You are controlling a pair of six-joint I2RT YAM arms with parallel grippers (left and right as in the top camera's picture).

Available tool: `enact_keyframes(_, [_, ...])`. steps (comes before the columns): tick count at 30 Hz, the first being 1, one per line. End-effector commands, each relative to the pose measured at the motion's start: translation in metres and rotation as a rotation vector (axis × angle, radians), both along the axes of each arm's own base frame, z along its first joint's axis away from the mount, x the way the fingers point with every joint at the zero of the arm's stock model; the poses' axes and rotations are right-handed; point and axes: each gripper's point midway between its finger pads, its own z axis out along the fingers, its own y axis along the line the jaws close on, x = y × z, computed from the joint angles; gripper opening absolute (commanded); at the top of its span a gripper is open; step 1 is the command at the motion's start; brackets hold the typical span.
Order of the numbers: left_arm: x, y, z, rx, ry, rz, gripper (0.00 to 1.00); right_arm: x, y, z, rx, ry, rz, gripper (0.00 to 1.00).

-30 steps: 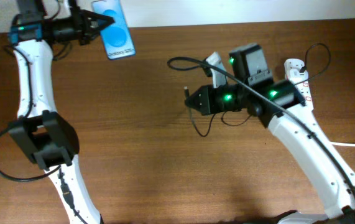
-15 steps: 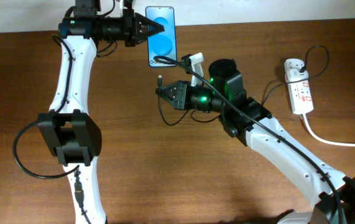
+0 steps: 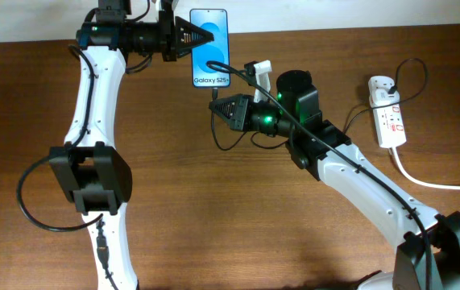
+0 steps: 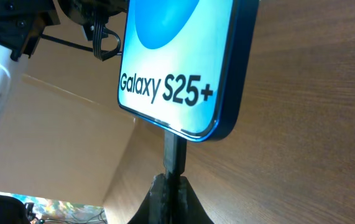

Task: Plug charger to phone and switch on socket
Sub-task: 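Raise the cable plug with the right gripper into the phone's bottom port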

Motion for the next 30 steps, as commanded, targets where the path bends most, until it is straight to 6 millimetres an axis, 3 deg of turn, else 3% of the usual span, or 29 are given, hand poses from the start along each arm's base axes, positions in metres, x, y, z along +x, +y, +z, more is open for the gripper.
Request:
enact_keyframes(1, [-0.0038, 0.0016, 0.0077, -0.030, -0.002, -0.023, 0.00, -0.0004, 0.0013, 0.0052, 0.005, -0.028, 0.022, 0.04])
enact_keyframes(7, [0.0045, 0.0041, -0.0001, 0.017, -0.006, 0.025, 0.00, -0.0042, 0.0028, 0.0027, 0.003, -0.012, 0.038, 0.04])
enact_keyframes(30, [0.0022, 0.0019, 0.0014, 0.010, -0.050, 0.008, 0.00, -0.0065, 0.0021, -0.0027, -0.008, 0.014, 0.041, 0.04])
